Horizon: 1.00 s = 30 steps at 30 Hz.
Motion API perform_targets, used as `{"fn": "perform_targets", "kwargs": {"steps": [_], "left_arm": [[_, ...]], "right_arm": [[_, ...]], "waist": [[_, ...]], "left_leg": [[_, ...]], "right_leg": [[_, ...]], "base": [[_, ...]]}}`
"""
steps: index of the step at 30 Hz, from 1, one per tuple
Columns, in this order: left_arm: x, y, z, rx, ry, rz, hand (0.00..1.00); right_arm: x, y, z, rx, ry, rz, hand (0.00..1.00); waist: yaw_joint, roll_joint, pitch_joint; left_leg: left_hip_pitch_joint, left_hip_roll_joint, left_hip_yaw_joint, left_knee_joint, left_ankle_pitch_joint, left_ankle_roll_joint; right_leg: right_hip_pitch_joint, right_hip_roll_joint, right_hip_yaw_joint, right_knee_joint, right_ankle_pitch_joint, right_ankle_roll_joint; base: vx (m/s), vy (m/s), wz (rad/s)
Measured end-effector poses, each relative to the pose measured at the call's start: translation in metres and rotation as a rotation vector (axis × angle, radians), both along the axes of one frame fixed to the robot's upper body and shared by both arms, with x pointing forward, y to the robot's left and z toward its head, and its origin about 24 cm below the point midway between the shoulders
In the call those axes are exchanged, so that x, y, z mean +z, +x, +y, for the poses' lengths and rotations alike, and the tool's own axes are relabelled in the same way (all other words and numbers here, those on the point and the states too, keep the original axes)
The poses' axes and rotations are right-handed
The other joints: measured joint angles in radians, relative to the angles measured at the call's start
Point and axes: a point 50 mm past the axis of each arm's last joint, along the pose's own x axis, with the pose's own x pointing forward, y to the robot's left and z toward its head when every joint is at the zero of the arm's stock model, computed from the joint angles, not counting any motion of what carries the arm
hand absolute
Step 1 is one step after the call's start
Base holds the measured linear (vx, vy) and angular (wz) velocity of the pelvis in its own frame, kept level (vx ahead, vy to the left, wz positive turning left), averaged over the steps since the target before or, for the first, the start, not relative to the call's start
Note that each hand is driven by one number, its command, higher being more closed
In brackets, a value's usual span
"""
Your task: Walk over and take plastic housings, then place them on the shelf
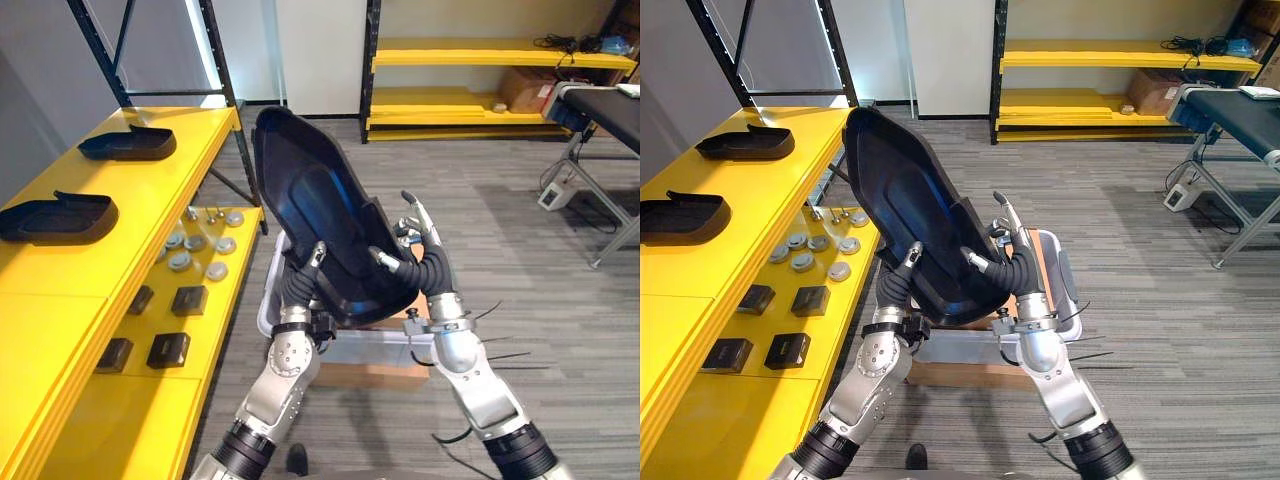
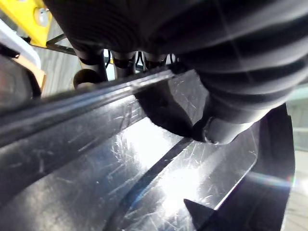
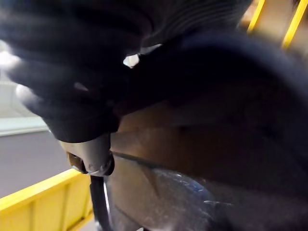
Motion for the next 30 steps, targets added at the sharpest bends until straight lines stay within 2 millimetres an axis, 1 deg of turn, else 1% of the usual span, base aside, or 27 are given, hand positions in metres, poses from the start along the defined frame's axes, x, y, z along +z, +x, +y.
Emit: {"fn": "perform_targets", "kwargs": {"steps": [2, 3, 4, 5, 6, 7, 8, 9, 10, 11, 12, 13, 15, 16, 17, 18, 19, 21, 22, 23, 24, 25, 26, 27, 28, 29, 30], "left_arm": [[-0.003, -0.001, 0.002, 0.001, 0.023, 0.013, 1.0], [-0.006, -0.002, 0.005, 0.015, 0.032, 0.024, 1.0], [-0.01, -0.003, 0.012, 0.035, 0.038, 0.041, 1.0], [-0.014, -0.005, 0.019, 0.065, 0.051, 0.057, 1.0], [-0.017, -0.005, 0.023, 0.08, 0.058, 0.064, 1.0], [-0.021, -0.008, 0.029, 0.107, 0.064, 0.08, 1.0], [-0.023, -0.009, 0.034, 0.128, 0.063, 0.091, 1.0], [-0.024, -0.01, 0.037, 0.138, 0.062, 0.096, 1.0], [-0.025, -0.012, 0.041, 0.159, 0.053, 0.103, 1.0], [-0.026, -0.015, 0.045, 0.177, 0.044, 0.106, 1.0], [-0.026, -0.017, 0.047, 0.188, 0.04, 0.106, 1.0], [-0.026, -0.019, 0.051, 0.208, 0.033, 0.107, 1.0], [-0.025, -0.023, 0.058, 0.234, 0.025, 0.104, 1.0], [-0.026, -0.024, 0.06, 0.24, 0.025, 0.107, 1.0], [-0.028, -0.026, 0.068, 0.262, 0.031, 0.113, 1.0], [-0.028, -0.026, 0.068, 0.257, 0.031, 0.111, 1.0], [-0.027, -0.026, 0.067, 0.247, 0.027, 0.107, 1.0], [-0.027, -0.027, 0.067, 0.247, 0.021, 0.102, 1.0], [-0.027, -0.028, 0.067, 0.25, 0.021, 0.103, 1.0], [-0.03, -0.032, 0.07, 0.26, 0.021, 0.11, 1.0], [-0.034, -0.036, 0.074, 0.267, 0.023, 0.129, 1.0], [-0.038, -0.04, 0.077, 0.274, 0.028, 0.147, 1.0], [-0.04, -0.043, 0.079, 0.282, 0.03, 0.158, 1.0], [-0.045, -0.047, 0.08, 0.288, 0.03, 0.18, 1.0], [-0.047, -0.05, 0.08, 0.285, 0.032, 0.19, 1.0], [-0.047, -0.05, 0.079, 0.278, 0.032, 0.19, 1.0], [-0.046, -0.051, 0.076, 0.259, 0.029, 0.186, 1.0]], "right_arm": [[0.027, -0.008, -0.009, 0.018, 0.072, -0.132, 0.0], [0.039, -0.011, -0.016, 0.008, 0.124, -0.2, 0.0], [0.051, -0.014, -0.03, -0.024, 0.2, -0.27, 0.0], [0.056, -0.016, -0.045, -0.074, 0.264, -0.307, 0.0], [0.057, -0.017, -0.053, -0.103, 0.297, -0.317, 0.0], [0.053, -0.018, -0.07, -0.178, 0.357, -0.317, 0.0], [0.045, -0.019, -0.089, -0.269, 0.411, -0.3, 0.0], [0.039, -0.019, -0.099, -0.319, 0.445, -0.282, 0.0], [0.024, -0.02, -0.117, -0.418, 0.494, -0.237, 0.0], [0.003, -0.024, -0.138, -0.537, 0.545, -0.171, 0.0], [-0.009, -0.025, -0.146, -0.594, 0.566, -0.128, 0.0], [-0.037, -0.031, -0.163, -0.72, 0.6, -0.028, 0.0], [-0.089, -0.046, -0.186, -0.9, 0.643, 0.175, 0.0], [-0.126, -0.062, -0.196, -0.998, 0.677, 0.342, 0.0], [-0.23, -0.135, -0.185, -1.221, 0.78, 0.847, 0.0], [-0.246, -0.151, -0.175, -1.232, 0.802, 0.946, 0.0], [-0.255, -0.162, -0.167, -1.23, 0.816, 1.006, 0.0], [-0.264, -0.174, -0.159, -1.225, 0.826, 1.063, 0.0], [-0.269, -0.178, -0.156, -1.223, 0.828, 1.093, 0.0], [-0.282, -0.189, -0.145, -1.21, 0.83, 1.188, 0.0], [-0.294, -0.198, -0.13, -1.162, 0.815, 1.313, 0.0], [-0.302, -0.204, -0.118, -1.115, 0.796, 1.401, 0.0], [-0.306, -0.207, -0.111, -1.085, 0.782, 1.448, 0.0], [-0.311, -0.21, -0.097, -1.022, 0.752, 1.524, 0.0], [-0.315, -0.21, -0.087, -0.962, 0.712, 1.578, 0.0], [-0.316, -0.209, -0.084, -0.942, 0.691, 1.593, 0.0], [-0.316, -0.207, -0.082, -0.928, 0.68, 1.597, 0.0]], "waist": [[-0.004, 0.0, 0.0], [-0.008, 0.0, 0.0], [-0.017, 0.0, 0.0], [-0.023, 0.0, 0.0], [-0.024, 0.0, 0.0], [-0.027, 0.0, 0.0], [-0.029, 0.0, 0.0], [-0.029, 0.0, 0.0], [-0.03, 0.0, 0.0], [-0.031, 0.0, 0.0], [-0.033, 0.0, 0.0], [-0.035, 0.001, 0.0], [-0.04, 0.001, -0.001], [-0.041, 0.002, -0.001], [-0.046, 0.009, 0.0], [-0.048, 0.01, 0.0], [-0.048, 0.012, 0.001], [-0.049, 0.014, 0.004], [-0.048, 0.008, 0.008], [-0.046, 0.001, 0.012], [-0.042, -0.005, 0.016], [-0.037, -0.009, 0.02], [-0.033, -0.006, 0.022], [-0.021, -0.004, 0.028], [-0.015, -0.004, 0.034], [-0.016, -0.007, 0.036], [-0.018, -0.014, 0.039]], "left_leg": [[0.001, 0.001, 0.0, 0.0, 0.0, 0.0], [0.001, 0.001, 0.0, 0.0, -0.001, 0.0], [0.001, 0.001, 0.0, 0.0, -0.001, 0.0], [0.001, 0.001, 0.0, 0.0, -0.001, 0.0], [0.001, 0.001, 0.001, 0.0, -0.001, 0.0], [0.0, 0.001, 0.002, 0.0, -0.001, 0.0], [-0.002, 0.001, 0.005, 0.0, -0.001, 0.0], [-0.003, 0.001, 0.006, 0.0, -0.001, 0.0], [-0.005, 0.001, 0.008, 0.0, -0.001, 0.0], [-0.009, 0.0, 0.008, 0.0, -0.001, 0.0], [-0.011, 0.0, 0.008, 0.0, -0.001, 0.0], [-0.016, 0.0, 0.008, 0.0, -0.001, 0.0], [-0.025, 0.002, 0.006, 0.0, -0.001, 0.0], [-0.026, 0.003, 0.006, 0.0, -0.002, 0.0], [-0.03, 0.0, -0.003, 0.0, -0.003, -0.001], [-0.028, 0.0, -0.003, 0.0, -0.003, -0.001], [-0.026, -0.001, -0.004, 0.0, -0.003, -0.001], [-0.015, 0.0, -0.007, 0.0, -0.007, -0.001], [-0.01, 0.0, -0.009, 0.0, -0.009, -0.002], [0.002, 0.0, -0.017, 0.0, -0.015, -0.002], [0.011, 0.0, -0.028, 0.0, -0.024, -0.007], [0.012, -0.001, -0.032, 0.0, -0.025, -0.006], [0.012, -0.003, -0.033, 0.0, -0.025, -0.006], [0.002, -0.006, -0.033, 0.0, -0.026, -0.004], [-0.013, -0.008, -0.033, 0.001, -0.027, -0.002], [-0.029, -0.01, -0.03, 0.001, -0.031, 0.003], [-0.056, -0.017, -0.011, 0.001, -0.057, 0.043]], "right_leg": [[-0.002, 0.001, 0.0, -0.004, 0.0, 0.0], [-0.003, 0.001, 0.0, -0.005, 0.0, 0.0], [-0.002, 0.001, 0.0, -0.007, 0.0, 0.0], [-0.002, 0.001, 0.0, -0.008, 0.0, 0.0], [-0.002, 0.001, 0.0, -0.01, 0.0, 0.0], [-0.002, 0.001, 0.0, -0.013, 0.001, -0.001], [-0.002, 0.001, 0.0, -0.016, 0.002, -0.002], [-0.002, 0.001, -0.001, -0.019, 0.003, -0.002], [-0.003, 0.002, -0.002, -0.023, 0.005, -0.002], [-0.006, 0.001, -0.003, -0.023, 0.005, -0.001], [-0.007, 0.001, -0.003, -0.023, 0.005, -0.001], [-0.013, 0.001, -0.003, -0.023, 0.005, -0.001], [-0.02, 0.002, -0.005, -0.024, 0.004, -0.001], [-0.019, 0.002, -0.006, -0.024, 0.004, -0.001], [-0.011, 0.003, -0.016, -0.021, 0.002, -0.002], [-0.009, 0.002, -0.017, -0.018, -0.002, -0.001], [-0.009, 0.001, -0.017, -0.011, -0.006, 0.002], [0.0, -0.002, -0.025, -0.002, -0.015, 0.0], [0.004, -0.003, -0.027, -0.002, -0.018, 0.0], [0.011, -0.004, -0.033, 0.002, -0.027, -0.003], [0.025, -0.004, -0.043, 0.003, -0.04, 0.001], [0.028, -0.004, -0.052, 0.006, -0.044, -0.001], [0.029, -0.005, -0.056, 0.009, -0.047, -0.001], [0.031, -0.005, -0.06, 0.023, -0.055, 0.002], [0.022, -0.006, -0.084, 0.053, -0.074, 0.004], [0.01, -0.012, -0.104, 0.07, -0.085, 0.003], [-0.005, -0.027, -0.15, 0.089, -0.094, 0.01]], "base": [[0.0, 0.0, 0.0], [0.0, 0.0, 0.0], [0.0, 0.0, 0.0], [0.0, 0.0, 0.0], [0.0, 0.0, 0.0], [0.0, 0.0, 0.0], [0.0, 0.0, 0.0], [0.0, 0.0, 0.0], [0.0, 0.0, 0.0], [0.0, 0.0, 0.0], [0.0, 0.0, 0.0], [0.0, 0.0, 0.0], [0.02, -0.015, 0.01], [0.08, -0.059, 0.1], [0.08, -0.054, 0.1], [0.05, -0.048, 0.11], [-0.02, -0.013, 0.05], [-0.03, -0.011, 0.09], [-0.05, -0.008, 0.15], [-0.04, -0.014, 0.19], [-0.04, -0.027, 0.23], [-0.02, -0.029, 0.2], [-0.02, -0.021, 0.17], [-0.04, -0.019, 0.35], [-0.05, -0.024, 0.54], [-0.05, -0.03, 0.93], [-0.01, -0.019, 1.46]]}}
